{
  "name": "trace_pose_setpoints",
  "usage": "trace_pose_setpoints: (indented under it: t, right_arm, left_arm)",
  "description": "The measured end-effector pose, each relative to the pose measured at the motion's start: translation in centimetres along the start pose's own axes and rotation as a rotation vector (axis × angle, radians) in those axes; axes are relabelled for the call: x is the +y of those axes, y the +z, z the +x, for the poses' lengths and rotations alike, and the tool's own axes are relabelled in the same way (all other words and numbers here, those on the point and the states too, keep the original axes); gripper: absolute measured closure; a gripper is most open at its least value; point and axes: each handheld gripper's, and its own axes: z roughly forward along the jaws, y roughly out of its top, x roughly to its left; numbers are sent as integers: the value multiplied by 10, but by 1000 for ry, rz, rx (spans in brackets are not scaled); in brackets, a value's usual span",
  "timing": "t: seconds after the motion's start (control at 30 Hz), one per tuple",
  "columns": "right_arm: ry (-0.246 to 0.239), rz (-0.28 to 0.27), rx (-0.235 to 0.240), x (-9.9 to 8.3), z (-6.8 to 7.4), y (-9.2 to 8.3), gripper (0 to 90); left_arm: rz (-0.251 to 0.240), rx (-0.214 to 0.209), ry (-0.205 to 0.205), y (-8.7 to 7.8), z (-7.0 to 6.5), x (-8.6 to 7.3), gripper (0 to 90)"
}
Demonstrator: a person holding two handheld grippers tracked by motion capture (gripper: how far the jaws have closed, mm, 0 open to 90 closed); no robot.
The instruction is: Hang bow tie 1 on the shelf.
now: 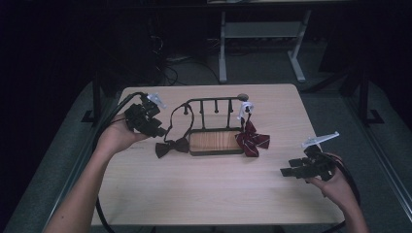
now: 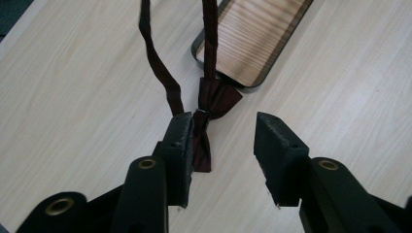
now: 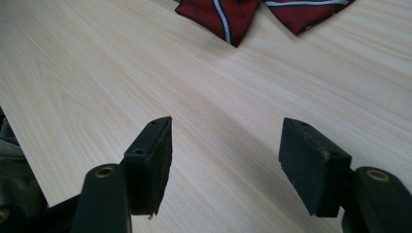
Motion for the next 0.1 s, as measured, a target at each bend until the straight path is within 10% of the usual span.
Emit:
trace_pose_setpoints:
  t: [0.1]
  right_arm:
    - [-1,-1,-1,0,0,0,367]
  left_arm:
    - [-7,-5,1,2,-4,-9,572]
